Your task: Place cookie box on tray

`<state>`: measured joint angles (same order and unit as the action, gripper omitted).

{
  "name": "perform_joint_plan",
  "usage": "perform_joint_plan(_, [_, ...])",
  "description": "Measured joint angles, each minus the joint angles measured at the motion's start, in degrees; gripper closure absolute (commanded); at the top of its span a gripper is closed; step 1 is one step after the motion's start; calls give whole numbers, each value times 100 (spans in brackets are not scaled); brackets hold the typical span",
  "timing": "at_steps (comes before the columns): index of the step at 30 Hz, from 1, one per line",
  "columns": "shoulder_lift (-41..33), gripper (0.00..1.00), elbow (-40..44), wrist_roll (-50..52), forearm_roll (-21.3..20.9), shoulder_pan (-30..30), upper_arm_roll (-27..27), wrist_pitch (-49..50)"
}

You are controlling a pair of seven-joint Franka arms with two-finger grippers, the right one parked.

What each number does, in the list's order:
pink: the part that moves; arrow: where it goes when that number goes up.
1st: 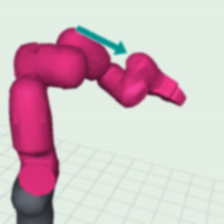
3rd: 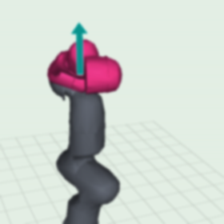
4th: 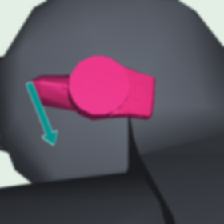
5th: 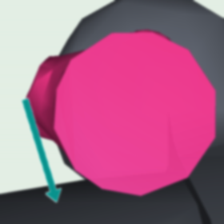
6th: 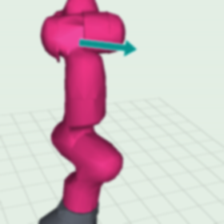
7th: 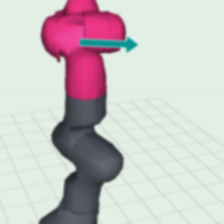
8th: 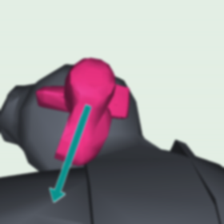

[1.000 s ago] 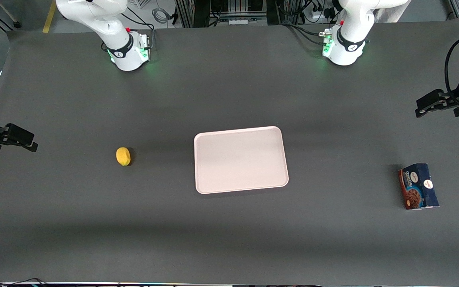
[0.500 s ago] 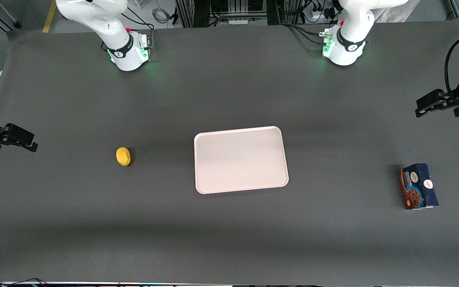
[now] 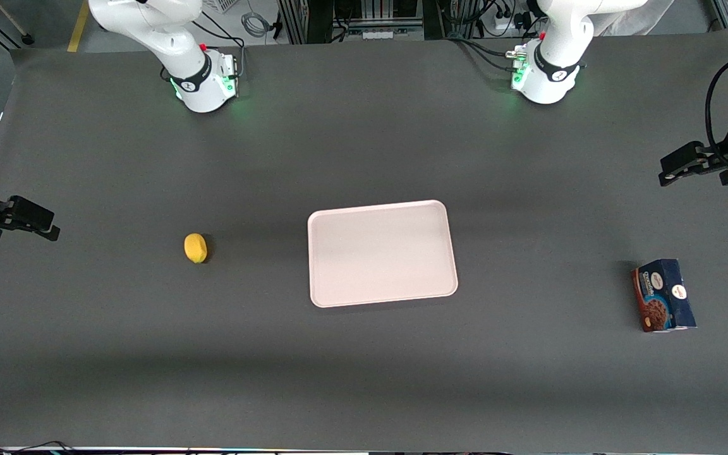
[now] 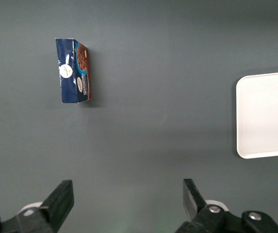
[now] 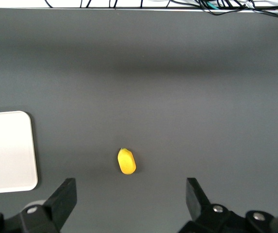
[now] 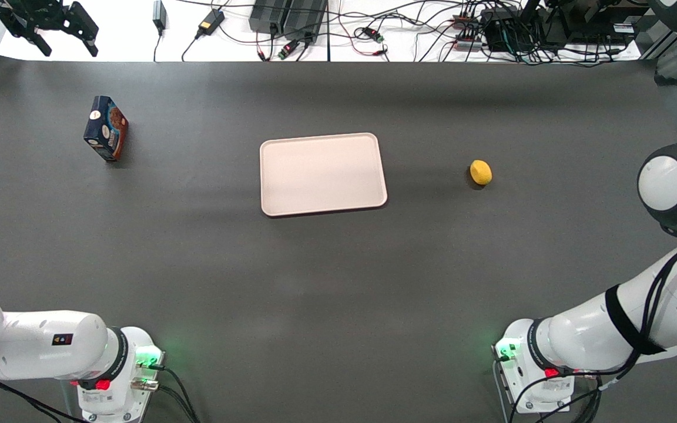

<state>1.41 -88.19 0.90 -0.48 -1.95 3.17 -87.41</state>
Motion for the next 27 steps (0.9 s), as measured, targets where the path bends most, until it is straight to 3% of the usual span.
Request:
perform_joint_plan(20, [10, 0, 4, -455, -167, -46, -339, -52])
perform_joint_plan(27, [81, 0, -399, -501, -215, -52, -505, -632])
